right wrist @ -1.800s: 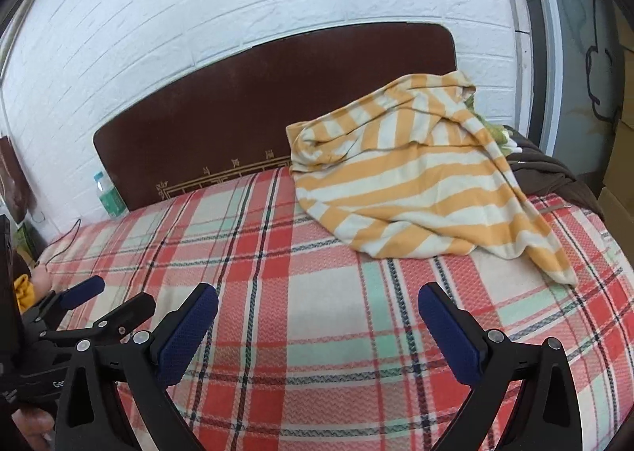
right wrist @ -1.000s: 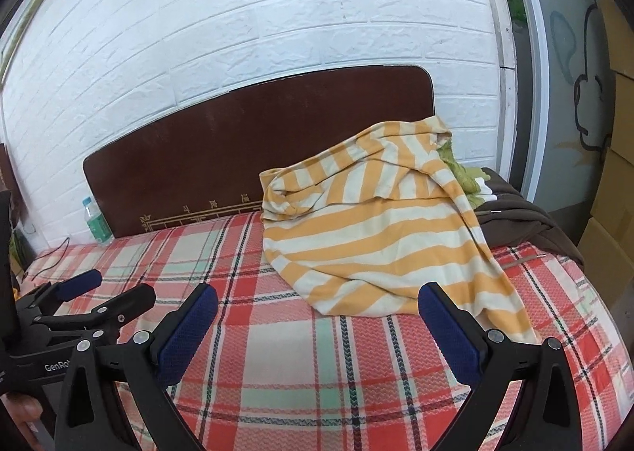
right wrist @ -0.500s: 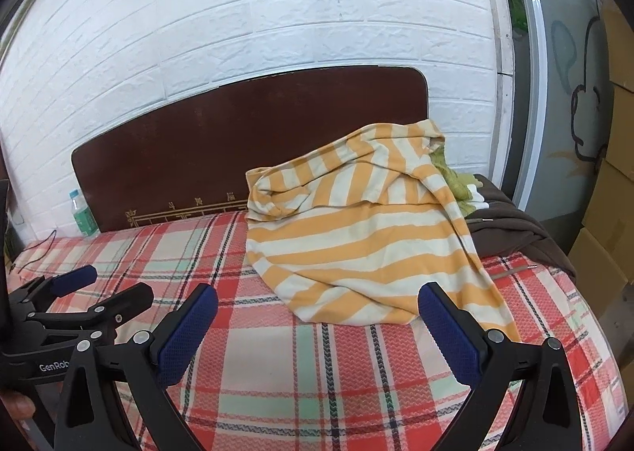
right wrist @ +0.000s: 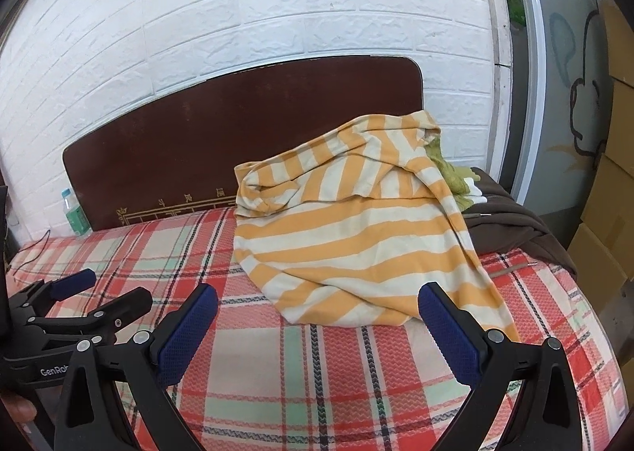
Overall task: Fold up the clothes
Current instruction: 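Move both grippers toward the crumpled orange-and-white striped shirt, then grasp the striped shirt with the left gripper while the right gripper grasps it too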
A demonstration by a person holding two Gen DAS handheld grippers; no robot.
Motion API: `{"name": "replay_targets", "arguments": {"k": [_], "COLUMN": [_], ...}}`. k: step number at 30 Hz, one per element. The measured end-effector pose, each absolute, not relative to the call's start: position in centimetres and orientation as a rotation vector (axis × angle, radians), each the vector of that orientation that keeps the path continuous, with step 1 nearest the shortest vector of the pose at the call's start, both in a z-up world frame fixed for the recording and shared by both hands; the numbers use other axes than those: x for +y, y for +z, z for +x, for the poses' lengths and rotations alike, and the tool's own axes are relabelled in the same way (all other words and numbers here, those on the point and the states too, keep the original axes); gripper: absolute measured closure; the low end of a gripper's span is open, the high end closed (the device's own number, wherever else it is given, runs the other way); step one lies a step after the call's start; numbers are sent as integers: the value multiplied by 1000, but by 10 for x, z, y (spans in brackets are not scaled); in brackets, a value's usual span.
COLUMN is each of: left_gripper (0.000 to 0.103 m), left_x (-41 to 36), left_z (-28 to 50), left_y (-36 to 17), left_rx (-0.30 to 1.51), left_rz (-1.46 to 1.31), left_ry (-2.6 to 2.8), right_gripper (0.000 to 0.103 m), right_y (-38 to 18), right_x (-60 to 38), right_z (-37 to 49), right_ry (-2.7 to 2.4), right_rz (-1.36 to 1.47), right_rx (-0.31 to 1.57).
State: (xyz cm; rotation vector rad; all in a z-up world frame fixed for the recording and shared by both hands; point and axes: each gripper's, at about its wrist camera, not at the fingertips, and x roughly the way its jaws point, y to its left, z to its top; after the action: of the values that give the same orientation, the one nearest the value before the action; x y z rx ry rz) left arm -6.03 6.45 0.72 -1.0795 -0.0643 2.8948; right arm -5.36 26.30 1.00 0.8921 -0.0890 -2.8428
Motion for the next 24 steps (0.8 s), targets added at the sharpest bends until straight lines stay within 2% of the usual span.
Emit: {"name": "replay_targets", "arguments": {"k": [16,24], "left_gripper": [1,1], "left_x": [71,84], "left_z": [-83,-141], "left_y": [-10,-31], "left_rx": [-81,-232], "left_rz": [-1137,-1195], "left_ry": [2843,2715], "right_gripper": [0,0], "right_y": [-1,-12], "right_x": [268,289], "right_z": [-76,-125], "right_ry": [-2788,-2766], "right_rz": [945,1047], "right_rx": [-47,-73]}}
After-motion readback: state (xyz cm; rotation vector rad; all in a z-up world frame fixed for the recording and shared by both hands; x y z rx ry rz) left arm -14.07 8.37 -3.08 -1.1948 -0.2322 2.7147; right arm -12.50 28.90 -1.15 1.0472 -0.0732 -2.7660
